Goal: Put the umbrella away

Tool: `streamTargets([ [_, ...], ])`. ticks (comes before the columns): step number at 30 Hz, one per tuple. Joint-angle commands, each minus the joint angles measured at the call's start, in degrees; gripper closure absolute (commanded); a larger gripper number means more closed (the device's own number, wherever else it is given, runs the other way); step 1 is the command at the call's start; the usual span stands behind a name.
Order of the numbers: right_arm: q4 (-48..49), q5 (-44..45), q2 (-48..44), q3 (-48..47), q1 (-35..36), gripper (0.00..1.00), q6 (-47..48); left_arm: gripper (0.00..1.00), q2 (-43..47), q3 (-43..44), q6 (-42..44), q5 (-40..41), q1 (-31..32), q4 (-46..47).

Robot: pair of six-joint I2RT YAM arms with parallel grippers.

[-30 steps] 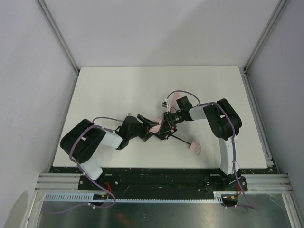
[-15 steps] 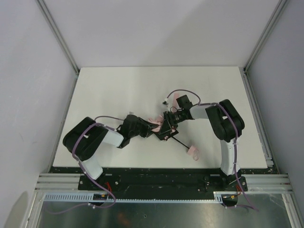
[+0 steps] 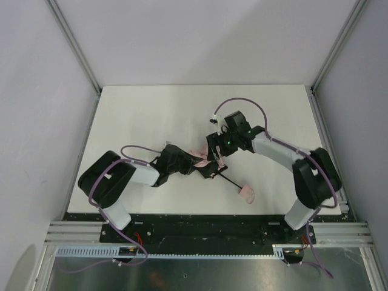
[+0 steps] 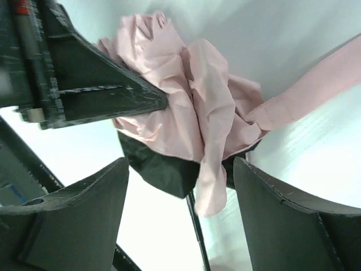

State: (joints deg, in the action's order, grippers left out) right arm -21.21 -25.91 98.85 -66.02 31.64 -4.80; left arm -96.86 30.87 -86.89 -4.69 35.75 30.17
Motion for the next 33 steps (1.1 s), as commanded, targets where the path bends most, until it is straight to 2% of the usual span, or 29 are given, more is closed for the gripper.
streamTargets([
  [1, -2.0, 20.6, -9.48, -0.68, 7.66, 0.22, 3.96, 1.0, -1.31, -0.94, 5.82, 8.22, 0.18, -15.84],
  [3, 0.45, 29.24, -11.45, 0.85, 12.66, 0.21, 6.26, 1.0, -1.36, -0.65, 5.76, 8.36, 0.2, -16.57],
  [5, 3.56, 34.15, -11.89, 2.46, 16.04, 0.21, 8.17, 1.0, -1.48, -0.53, 5.52, 8.27, 0.2, -17.04],
  [14, 18.22, 37.03, -4.28, 8.59, 22.35, 0.23, 16.32, 1.0, -2.32, -0.12, 4.67, 7.67, 0.05, -18.28],
  [18, 23.24, 40.93, -0.04, 10.72, 24.47, 0.23, 17.87, 1.0, -2.29, -0.35, 4.23, 7.54, -0.04, -18.31],
  [23, 24.95, 47.39, 5.31, 11.69, 25.12, 0.26, 17.92, 1.0, -2.8, -0.29, 4.19, 6.94, -0.3, -18.31],
  [25, 24.45, 51.63, 6.97, 11.74, 25.22, 0.35, 17.15, 1.0, -2.81, -0.35, 4.01, 6.81, -0.32, -18.31],
  [28, 22.56, 52.98, 8.43, 11.3, 24.99, 0.62, 15.7, 1.0, -2.6, -0.65, 3.59, 6.65, -0.56, -18.31],
  [31, 19.17, 46.89, 9.0, 10.83, 22.96, 0.86, 11.87, 1.0, -1.48, -1.84, 2.61, 6.42, -1.07, -18.2],
  [33, 17.14, 42.39, 9.61, 10.87, 21.06, 0.96, 9.29, 1.0, -0.34, -2.59, 2.21, 6.5, -1.35, -17.89],
])
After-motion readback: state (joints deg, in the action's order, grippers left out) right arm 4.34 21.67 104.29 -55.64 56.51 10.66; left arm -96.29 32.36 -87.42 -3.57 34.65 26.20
